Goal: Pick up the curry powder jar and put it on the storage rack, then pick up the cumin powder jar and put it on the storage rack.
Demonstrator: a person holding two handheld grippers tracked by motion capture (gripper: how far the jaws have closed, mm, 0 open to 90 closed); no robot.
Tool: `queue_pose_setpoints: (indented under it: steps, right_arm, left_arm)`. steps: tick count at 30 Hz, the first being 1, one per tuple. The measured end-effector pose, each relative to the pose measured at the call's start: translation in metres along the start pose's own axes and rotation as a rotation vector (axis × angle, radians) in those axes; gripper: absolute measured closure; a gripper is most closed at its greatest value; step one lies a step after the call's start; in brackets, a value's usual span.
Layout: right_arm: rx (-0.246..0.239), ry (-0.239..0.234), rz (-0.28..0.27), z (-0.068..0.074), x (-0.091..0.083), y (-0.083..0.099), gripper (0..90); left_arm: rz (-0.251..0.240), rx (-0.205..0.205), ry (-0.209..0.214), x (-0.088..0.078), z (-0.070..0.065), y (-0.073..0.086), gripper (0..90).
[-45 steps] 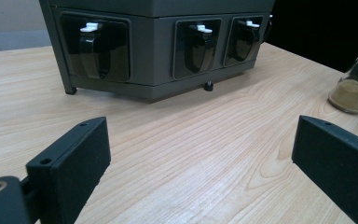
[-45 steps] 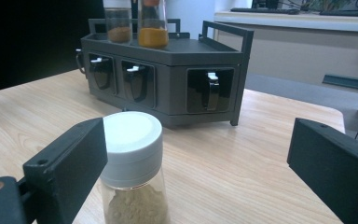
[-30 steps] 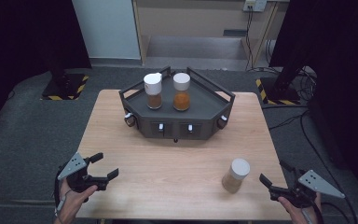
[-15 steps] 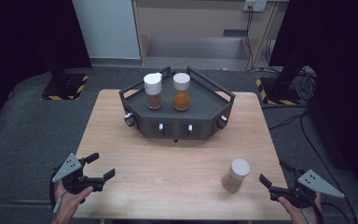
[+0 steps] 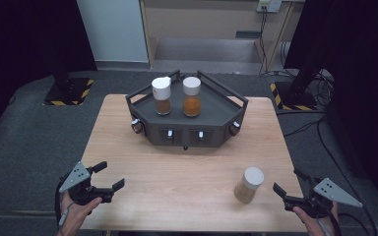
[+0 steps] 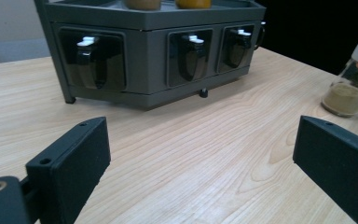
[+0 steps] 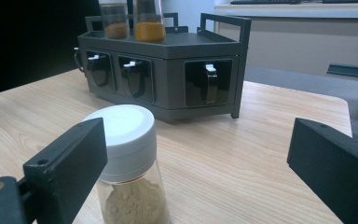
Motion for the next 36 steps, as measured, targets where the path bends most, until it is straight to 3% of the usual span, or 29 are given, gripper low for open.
queue_pose_setpoints:
  steps: [13, 25, 32, 36]
  right_arm:
    - [-0.001, -0.012, 0.005, 0.001, 0.001, 0.0, 5.2]
    - [0.008, -0.012, -0.001, 0.0, 0.0, -0.002, 4.1]
    - [0.034, -0.052, -0.015, -0.002, -0.002, -0.011, 0.9]
    - [0.01, -0.056, -0.015, -0.001, -0.004, -0.02, 0.8]
  left_arm:
    - [-0.039, -0.042, 0.033, -0.004, 0.006, 0.005, 2.7]
    - [-0.05, -0.036, 0.033, -0.005, 0.007, 0.006, 2.8]
    - [-0.048, -0.034, 0.03, -0.004, 0.008, 0.006, 2.7]
    - [-0.048, -0.037, 0.027, -0.005, 0.009, 0.007, 2.7]
Point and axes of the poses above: each handheld gripper's, and its own axes: x roughly forward along the jaws, y roughly out of its underside, z roughly to its left, the point moved 9 cm from there along x, roughly forward along the jaws, and after that the axes turned 9 degrees about -y, right-handed, at the moved point
